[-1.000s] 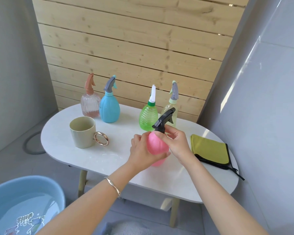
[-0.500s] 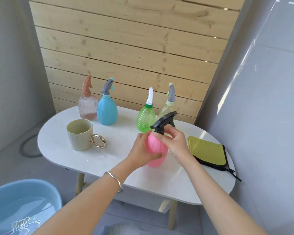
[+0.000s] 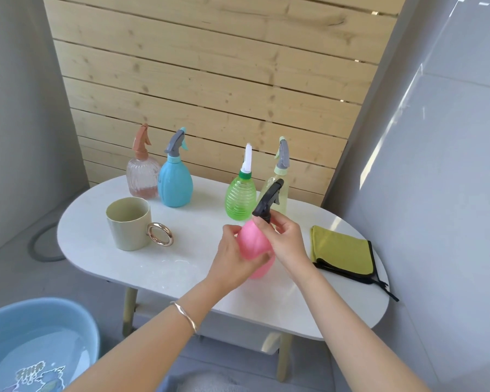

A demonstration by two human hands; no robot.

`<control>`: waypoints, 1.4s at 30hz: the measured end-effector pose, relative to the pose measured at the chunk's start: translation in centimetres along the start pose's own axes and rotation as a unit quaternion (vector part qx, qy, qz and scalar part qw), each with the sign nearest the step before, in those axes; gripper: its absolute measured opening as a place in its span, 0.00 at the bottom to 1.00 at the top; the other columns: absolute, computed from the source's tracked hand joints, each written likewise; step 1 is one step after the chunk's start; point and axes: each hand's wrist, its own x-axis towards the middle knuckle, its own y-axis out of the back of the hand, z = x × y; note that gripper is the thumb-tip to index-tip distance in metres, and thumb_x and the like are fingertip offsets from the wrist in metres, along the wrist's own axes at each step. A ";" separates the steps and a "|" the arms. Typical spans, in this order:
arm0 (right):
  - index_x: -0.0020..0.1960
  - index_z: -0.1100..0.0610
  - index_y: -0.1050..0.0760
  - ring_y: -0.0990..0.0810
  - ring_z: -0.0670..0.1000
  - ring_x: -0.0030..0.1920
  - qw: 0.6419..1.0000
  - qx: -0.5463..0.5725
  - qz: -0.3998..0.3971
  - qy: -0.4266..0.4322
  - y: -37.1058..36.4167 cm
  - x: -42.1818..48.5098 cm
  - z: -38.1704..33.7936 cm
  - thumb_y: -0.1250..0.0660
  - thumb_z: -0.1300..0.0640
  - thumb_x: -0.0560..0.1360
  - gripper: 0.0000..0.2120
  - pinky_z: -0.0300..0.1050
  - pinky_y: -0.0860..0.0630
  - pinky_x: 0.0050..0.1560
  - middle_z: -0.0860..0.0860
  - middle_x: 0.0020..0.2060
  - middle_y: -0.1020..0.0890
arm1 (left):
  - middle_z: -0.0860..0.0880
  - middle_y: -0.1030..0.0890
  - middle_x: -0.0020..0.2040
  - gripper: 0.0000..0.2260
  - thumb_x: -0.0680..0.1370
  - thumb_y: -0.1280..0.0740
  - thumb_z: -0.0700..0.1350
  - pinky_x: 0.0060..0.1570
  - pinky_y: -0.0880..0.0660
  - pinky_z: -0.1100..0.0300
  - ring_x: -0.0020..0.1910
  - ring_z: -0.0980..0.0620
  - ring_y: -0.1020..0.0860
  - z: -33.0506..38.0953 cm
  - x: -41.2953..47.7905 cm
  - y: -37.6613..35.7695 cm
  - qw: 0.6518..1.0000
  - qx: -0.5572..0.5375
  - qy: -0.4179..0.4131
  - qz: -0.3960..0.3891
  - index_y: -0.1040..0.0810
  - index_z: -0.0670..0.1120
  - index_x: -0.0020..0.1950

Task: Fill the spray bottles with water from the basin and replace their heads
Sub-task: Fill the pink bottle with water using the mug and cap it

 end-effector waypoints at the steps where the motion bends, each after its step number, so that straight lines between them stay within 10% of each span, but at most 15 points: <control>1: 0.46 0.46 0.19 0.21 0.40 0.46 1.000 0.009 0.006 -0.001 0.2 0.0 0.1 0.28 0.56 0.72 0.06 0.40 0.27 0.56 0.42 0.42 0.16 | 0.51 0.31 0.61 0.40 0.60 0.29 0.67 0.56 0.26 0.56 0.61 0.52 0.28 -0.1 -0.4 0.0 1.000 0.018 -0.003 0.004 0.39 0.48 0.63; 8: 0.47 0.43 0.18 0.21 0.42 0.55 0.999 0.023 -0.032 -0.016 1.4 0.0 0.1 0.28 0.56 0.72 0.08 0.42 0.31 0.63 0.41 0.48 0.15 | 0.48 0.41 0.66 0.50 0.66 0.24 0.59 0.68 0.43 0.61 0.71 0.50 0.44 -0.4 1.0 1.0 0.994 0.092 -0.003 -0.063 0.50 0.51 0.79; 12: 0.50 0.46 0.19 0.20 0.41 0.53 0.999 0.036 -0.036 -0.017 1.4 -0.1 -0.1 0.28 0.57 0.72 0.09 0.35 0.29 0.57 0.43 0.48 0.15 | 0.53 0.33 0.71 0.43 0.69 0.22 0.46 0.63 0.33 0.64 0.71 0.52 0.34 -0.2 2.1 0.7 0.993 0.012 -0.006 -0.116 0.44 0.50 0.77; 20: 0.50 0.48 0.19 0.20 0.40 0.53 0.999 -0.030 0.023 0.012 0.0 0.1 0.3 0.26 0.55 0.70 0.09 0.34 0.28 0.57 0.44 0.49 0.16 | 0.51 0.31 0.58 0.41 0.61 0.20 0.57 0.58 0.26 0.46 0.60 0.48 0.28 0.2 0.8 -1.0 0.997 0.054 0.025 0.050 0.37 0.50 0.66; 28: 0.57 0.53 0.22 0.24 0.32 0.52 0.986 -0.090 -0.143 0.002 1.8 0.8 -0.8 0.33 0.56 0.76 0.10 0.24 0.33 0.53 0.42 0.51 0.19 | 0.53 0.33 0.61 0.43 0.64 0.19 0.49 0.57 0.29 0.59 0.63 0.52 0.32 0.1 2.5 1.6 0.990 0.071 0.014 -0.123 0.40 0.54 0.73; 33: 0.54 0.50 0.21 0.23 0.34 0.53 0.993 -0.084 -0.083 0.028 1.1 0.5 0.0 0.31 0.56 0.75 0.09 0.26 0.32 0.53 0.41 0.50 0.18 | 0.58 0.25 0.54 0.39 0.65 0.20 0.47 0.41 0.31 0.69 0.54 0.54 0.26 -0.1 2.1 1.4 0.995 0.037 -0.006 -0.092 0.37 0.54 0.69; 42: 0.55 0.42 0.21 0.31 0.45 0.69 0.992 -0.116 0.025 0.028 -0.9 -0.2 1.0 0.30 0.42 0.69 0.16 0.45 0.36 0.70 0.47 0.65 0.24 | 0.55 0.23 0.57 0.40 0.62 0.20 0.53 0.53 0.24 0.49 0.57 0.51 0.24 0.1 1.1 0.2 0.998 0.066 0.023 -0.008 0.36 0.53 0.68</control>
